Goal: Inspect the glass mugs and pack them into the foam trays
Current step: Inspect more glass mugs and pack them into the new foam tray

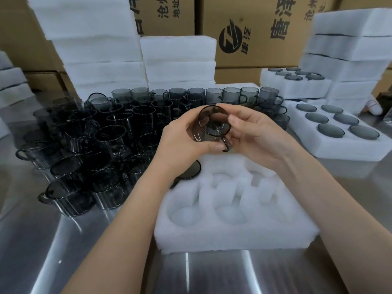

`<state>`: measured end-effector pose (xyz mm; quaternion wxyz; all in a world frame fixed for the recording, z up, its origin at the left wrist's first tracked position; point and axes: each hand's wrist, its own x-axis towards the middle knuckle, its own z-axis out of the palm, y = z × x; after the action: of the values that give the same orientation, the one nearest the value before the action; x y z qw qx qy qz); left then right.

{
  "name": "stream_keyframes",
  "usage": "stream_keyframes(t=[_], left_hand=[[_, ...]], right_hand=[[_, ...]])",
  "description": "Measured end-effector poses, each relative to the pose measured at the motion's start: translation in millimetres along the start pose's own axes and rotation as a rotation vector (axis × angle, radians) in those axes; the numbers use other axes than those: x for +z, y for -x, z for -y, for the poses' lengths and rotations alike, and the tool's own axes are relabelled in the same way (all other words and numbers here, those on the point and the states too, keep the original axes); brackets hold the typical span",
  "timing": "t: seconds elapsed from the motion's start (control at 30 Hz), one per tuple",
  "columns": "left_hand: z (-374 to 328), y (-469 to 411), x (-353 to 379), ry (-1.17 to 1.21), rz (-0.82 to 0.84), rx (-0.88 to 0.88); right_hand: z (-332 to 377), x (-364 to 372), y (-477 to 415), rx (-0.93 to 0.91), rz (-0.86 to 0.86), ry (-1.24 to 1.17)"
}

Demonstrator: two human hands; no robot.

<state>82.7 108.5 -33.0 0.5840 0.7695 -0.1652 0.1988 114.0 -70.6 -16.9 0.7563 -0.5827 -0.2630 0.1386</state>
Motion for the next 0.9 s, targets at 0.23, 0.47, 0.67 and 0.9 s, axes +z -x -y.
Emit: stream_keyframes(t=[0.23, 0.47, 0.67, 0.9], left_hand=[[1, 0, 2, -0.054, 0.001, 0.028], [1, 4, 6, -0.246, 0.066, 0.106], [-1, 5, 5, -0.098, -0.039, 0.089], [-2, 2, 1, 0.065, -0.072, 0.13]], right_hand=[[-4, 7, 2, -0.082, -0.076, 0.28], [-9, 19, 1, -0.201, -0.283, 0.593], [2, 14, 1, -0.118, -0.361, 0.232], [0, 8, 1, 0.124, 0.053, 0.012]])
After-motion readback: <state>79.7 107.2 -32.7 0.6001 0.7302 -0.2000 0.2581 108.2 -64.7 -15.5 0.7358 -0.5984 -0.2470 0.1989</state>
